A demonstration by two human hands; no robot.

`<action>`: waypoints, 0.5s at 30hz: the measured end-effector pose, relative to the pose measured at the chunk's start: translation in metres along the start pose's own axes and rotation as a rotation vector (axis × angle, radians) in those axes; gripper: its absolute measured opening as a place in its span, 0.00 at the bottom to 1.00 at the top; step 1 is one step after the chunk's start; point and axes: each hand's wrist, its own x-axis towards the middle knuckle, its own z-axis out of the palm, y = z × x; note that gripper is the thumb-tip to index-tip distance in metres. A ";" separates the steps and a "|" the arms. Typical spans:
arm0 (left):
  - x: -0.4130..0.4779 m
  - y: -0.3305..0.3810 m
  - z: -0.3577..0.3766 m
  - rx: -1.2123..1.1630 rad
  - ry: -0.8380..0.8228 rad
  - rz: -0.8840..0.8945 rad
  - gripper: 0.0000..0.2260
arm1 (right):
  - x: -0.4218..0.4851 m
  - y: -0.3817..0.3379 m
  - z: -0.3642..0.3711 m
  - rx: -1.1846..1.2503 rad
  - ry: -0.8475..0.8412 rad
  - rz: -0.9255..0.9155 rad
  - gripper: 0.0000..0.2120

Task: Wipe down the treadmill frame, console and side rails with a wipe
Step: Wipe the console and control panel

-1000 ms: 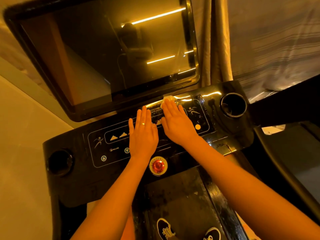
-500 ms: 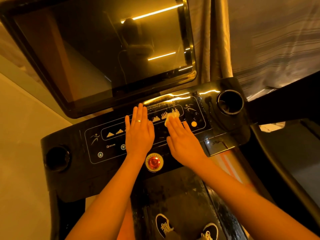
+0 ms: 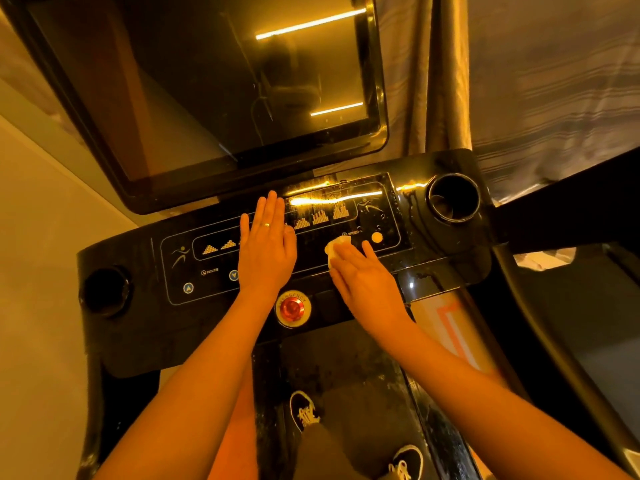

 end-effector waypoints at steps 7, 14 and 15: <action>0.001 0.000 0.001 0.001 0.001 0.010 0.26 | 0.004 -0.003 0.008 0.023 -0.032 0.036 0.24; 0.001 -0.001 0.001 0.008 0.005 0.018 0.26 | 0.001 -0.005 0.006 -0.101 -0.232 0.018 0.31; 0.001 -0.001 0.001 0.010 0.005 0.019 0.25 | 0.012 -0.004 0.005 -0.111 -0.240 0.008 0.33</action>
